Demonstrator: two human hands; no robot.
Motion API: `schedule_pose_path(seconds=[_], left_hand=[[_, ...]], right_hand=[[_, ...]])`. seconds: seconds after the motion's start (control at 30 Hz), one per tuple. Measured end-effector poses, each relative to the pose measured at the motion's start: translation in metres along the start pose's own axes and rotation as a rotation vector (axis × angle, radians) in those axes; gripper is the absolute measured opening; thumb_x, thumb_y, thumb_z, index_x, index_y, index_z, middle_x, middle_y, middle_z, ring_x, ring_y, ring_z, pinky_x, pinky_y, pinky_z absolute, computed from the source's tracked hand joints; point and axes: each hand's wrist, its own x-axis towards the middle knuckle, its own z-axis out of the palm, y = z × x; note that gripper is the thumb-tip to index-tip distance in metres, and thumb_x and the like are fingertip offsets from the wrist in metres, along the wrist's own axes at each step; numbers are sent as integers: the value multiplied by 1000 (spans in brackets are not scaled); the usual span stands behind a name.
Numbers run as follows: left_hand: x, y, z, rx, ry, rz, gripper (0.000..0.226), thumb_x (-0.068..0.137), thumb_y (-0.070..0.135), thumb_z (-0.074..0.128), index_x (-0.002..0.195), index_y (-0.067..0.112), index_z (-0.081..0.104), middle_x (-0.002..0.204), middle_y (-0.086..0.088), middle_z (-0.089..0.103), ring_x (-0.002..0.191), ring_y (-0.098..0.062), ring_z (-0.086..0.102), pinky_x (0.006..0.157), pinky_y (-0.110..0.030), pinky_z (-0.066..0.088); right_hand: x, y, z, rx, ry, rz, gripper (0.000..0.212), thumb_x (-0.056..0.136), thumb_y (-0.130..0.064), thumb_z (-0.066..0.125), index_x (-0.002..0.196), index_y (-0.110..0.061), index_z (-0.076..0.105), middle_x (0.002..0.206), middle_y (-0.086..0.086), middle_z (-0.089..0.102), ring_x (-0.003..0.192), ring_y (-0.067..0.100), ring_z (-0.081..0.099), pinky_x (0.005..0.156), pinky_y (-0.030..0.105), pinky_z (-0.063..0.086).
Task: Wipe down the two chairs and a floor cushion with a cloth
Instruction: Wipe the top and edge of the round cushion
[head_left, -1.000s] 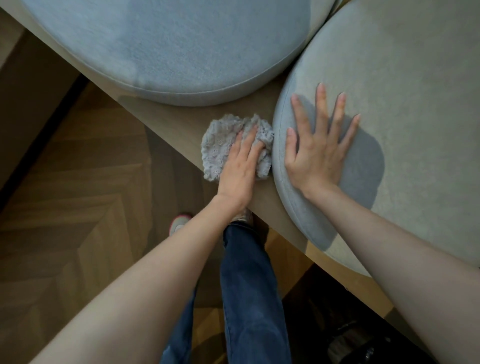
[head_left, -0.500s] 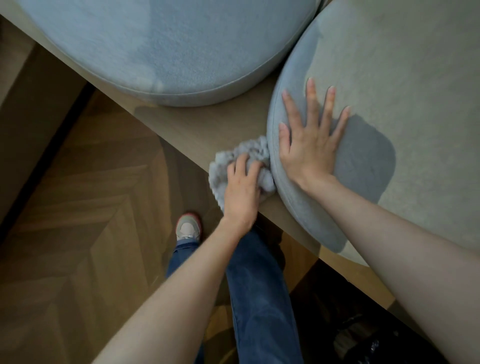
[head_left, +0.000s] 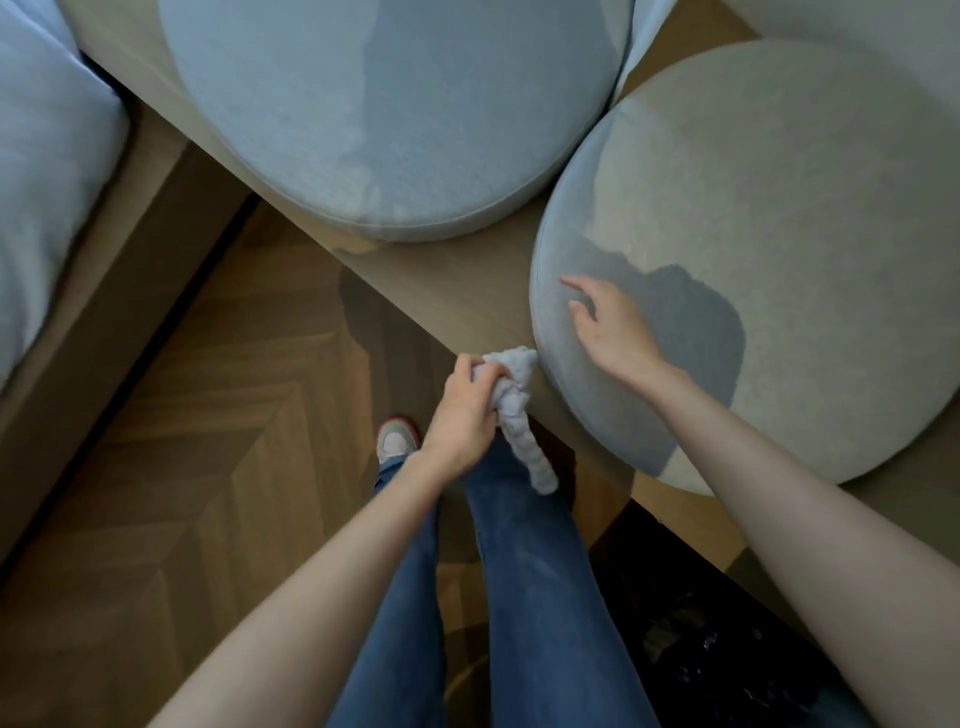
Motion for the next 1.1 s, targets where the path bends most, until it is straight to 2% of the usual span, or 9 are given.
schedule_pose_path(seconds=[0.07,0.1,0.2,0.33,0.47,0.67,0.8,1.03,1.1], left_hand=[[-8,5,-32,-57,48,-21,39,82,-4,53,116,15,54,113,2,34,106,-15,43,89,-18,34],[-13,8,-48,-80,70,-29,42,80,-7,52,115,16,54,114,2,34,106,-12,42,89,-13,31],[-27,12,-94,-125,124,-34,49,77,-11,48,115,18,55,116,4,36,107,-4,39,88,-1,25],[-37,5,-143,-143,193,-14,50,76,-14,51,118,12,56,118,-1,43,111,-2,39,94,-1,24],[-39,-19,-189,-170,229,13,46,80,-9,57,119,16,55,118,1,48,106,8,38,90,3,25],[-24,-83,-279,-222,250,-10,48,79,-7,57,120,16,53,120,1,48,114,-7,40,92,2,24],[-10,-133,-355,-177,239,32,46,82,-3,58,120,22,52,123,-3,45,106,5,35,88,5,23],[33,-182,-425,-133,289,-22,47,83,-3,54,127,14,48,129,-11,38,99,7,29,80,11,19],[52,-190,-431,-138,317,-70,48,84,-5,52,127,14,47,131,-11,35,108,-2,34,84,8,20]], right_hand=[[-23,-14,-3,93,-11,36,36,101,-11,41,134,-14,54,131,11,57,98,12,55,81,20,39],[-34,-22,-2,134,-21,51,34,101,-12,41,132,-16,56,129,8,59,94,8,56,78,17,39],[-54,-51,4,287,-81,70,31,101,-17,43,128,-23,58,130,-2,59,114,8,53,92,20,40],[-55,-105,14,390,-185,35,27,100,-24,47,123,-31,58,120,-13,59,112,6,55,100,29,45],[-30,-169,30,359,-235,-14,28,97,-32,52,124,-38,58,115,-18,60,110,3,57,95,25,44],[20,-269,73,316,-146,-8,28,98,-23,49,122,-25,62,123,-6,64,112,5,56,99,30,46],[48,-327,98,318,-43,67,30,100,-19,45,126,-21,59,128,-1,60,114,8,53,93,23,40],[98,-385,113,212,122,117,34,100,-19,44,133,-19,53,141,3,49,133,21,39,113,39,30],[117,-391,116,175,172,135,34,100,-20,45,133,-21,52,142,4,47,135,22,35,115,39,26]])
